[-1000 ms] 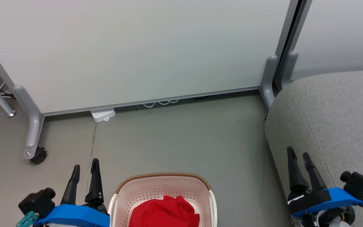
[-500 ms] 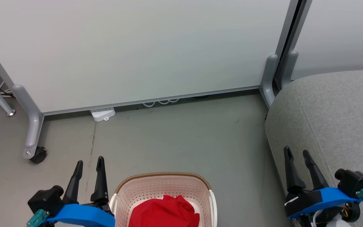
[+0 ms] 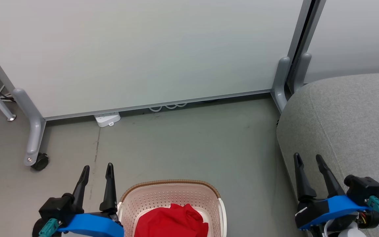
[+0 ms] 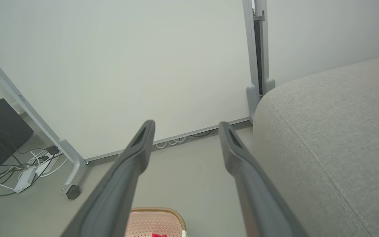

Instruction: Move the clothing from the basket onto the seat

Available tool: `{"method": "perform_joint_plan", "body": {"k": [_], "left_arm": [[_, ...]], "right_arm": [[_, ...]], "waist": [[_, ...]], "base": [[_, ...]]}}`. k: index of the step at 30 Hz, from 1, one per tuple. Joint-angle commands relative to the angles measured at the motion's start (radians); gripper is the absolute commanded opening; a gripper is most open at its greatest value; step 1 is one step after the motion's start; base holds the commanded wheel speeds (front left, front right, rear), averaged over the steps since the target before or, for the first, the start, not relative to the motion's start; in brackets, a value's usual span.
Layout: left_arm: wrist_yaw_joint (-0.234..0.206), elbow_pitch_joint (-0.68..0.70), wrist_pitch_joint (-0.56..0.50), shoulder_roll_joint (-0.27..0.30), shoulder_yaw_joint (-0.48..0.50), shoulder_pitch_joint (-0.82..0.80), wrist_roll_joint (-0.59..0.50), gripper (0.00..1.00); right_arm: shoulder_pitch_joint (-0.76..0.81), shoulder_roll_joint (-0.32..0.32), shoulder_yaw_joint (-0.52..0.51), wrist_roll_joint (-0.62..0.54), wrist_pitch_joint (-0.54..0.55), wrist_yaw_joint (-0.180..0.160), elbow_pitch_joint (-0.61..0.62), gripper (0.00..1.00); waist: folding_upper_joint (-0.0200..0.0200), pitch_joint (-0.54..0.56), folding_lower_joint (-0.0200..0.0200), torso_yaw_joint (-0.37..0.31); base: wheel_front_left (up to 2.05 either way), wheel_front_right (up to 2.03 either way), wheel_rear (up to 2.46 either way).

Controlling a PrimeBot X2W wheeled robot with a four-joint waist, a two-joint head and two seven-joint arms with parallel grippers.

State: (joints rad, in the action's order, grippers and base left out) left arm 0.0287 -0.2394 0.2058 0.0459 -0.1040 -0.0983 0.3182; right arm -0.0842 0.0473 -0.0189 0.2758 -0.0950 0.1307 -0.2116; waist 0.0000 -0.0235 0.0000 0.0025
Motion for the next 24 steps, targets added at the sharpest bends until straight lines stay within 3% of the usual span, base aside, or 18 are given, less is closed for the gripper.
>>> {"method": "perform_joint_plan", "body": {"k": [1,24], "left_arm": [[-0.004,0.003,0.008,0.007,-0.003,-0.016,-0.017,1.00],[-0.013,-0.024,0.052,0.007,-0.024,-0.024,-0.146,1.00]], "right_arm": [[-0.013,0.004,0.000,-0.017,-0.005,0.000,0.009,1.00],[-0.012,0.005,-0.008,-0.187,-0.029,0.000,0.009,1.00]], "waist": [[0.0000,0.000,0.0000,0.000],[0.0000,-0.005,0.0000,0.000]], "base": [[0.00,0.00,0.00],[0.00,0.00,0.00]]}}
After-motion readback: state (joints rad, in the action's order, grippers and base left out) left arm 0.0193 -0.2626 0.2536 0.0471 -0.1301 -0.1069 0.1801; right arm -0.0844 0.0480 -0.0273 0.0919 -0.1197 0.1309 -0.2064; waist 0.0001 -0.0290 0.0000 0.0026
